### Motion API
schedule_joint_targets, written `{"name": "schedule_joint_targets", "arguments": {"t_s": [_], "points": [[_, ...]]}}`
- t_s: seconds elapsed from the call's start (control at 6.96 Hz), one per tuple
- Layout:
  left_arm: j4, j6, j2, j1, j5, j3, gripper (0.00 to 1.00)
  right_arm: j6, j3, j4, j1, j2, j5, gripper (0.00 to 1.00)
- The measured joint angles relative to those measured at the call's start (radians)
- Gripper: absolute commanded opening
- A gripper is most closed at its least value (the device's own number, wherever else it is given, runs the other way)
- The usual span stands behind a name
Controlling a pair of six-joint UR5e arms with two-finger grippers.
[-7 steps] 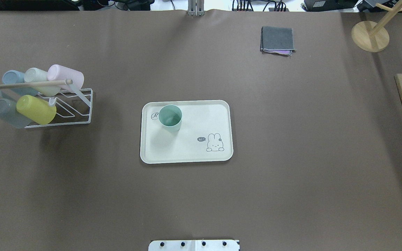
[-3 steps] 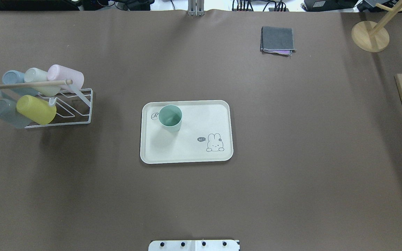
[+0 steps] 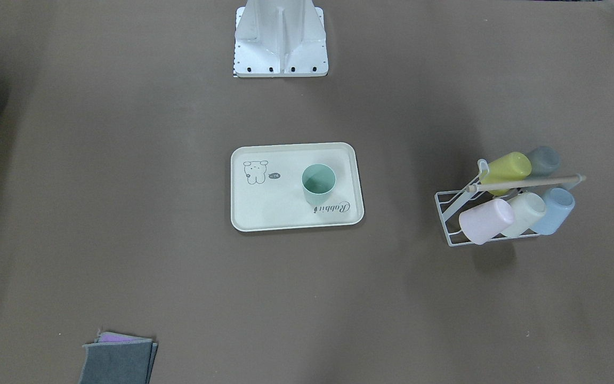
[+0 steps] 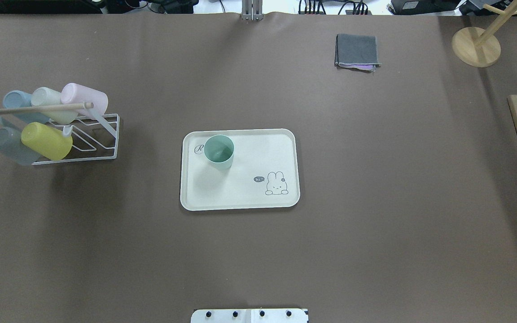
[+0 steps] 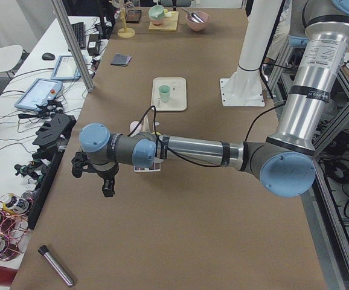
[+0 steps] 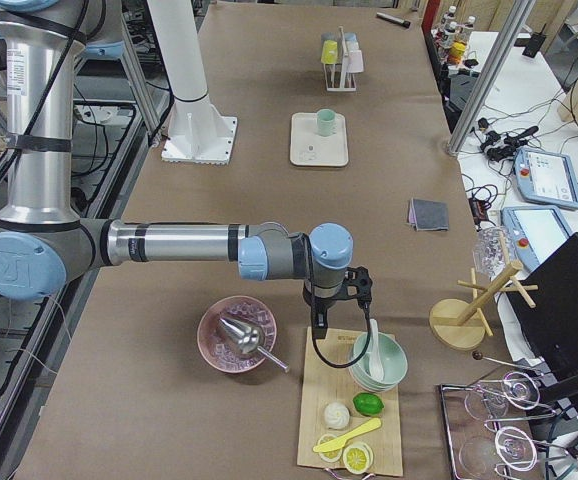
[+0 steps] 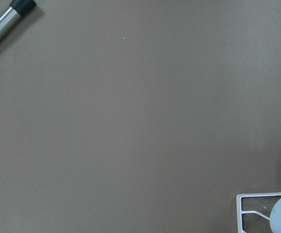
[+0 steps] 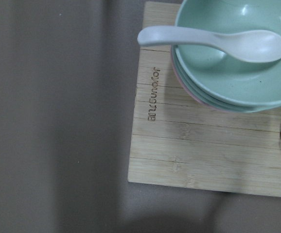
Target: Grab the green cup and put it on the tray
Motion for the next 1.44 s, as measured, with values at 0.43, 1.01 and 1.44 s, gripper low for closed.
{"name": "schedule_joint_targets", "arguments": {"t_s": [0.43,1.01,1.44], "points": [[0.028,0.0,0.0,-0.002,0.002,0.001,0.98,0.006,-0.005,0.0,0.0,0.005,0.002,1.0],[0.053,0.004,0.001,-0.001,0.005,0.008,0.98,0.007,0.003,0.0,0.003,0.0,-0.003,1.0],[0.055,0.004,0.0,-0.001,0.005,0.038,0.98,0.008,0.003,0.0,0.004,-0.001,-0.004,1.0]]}}
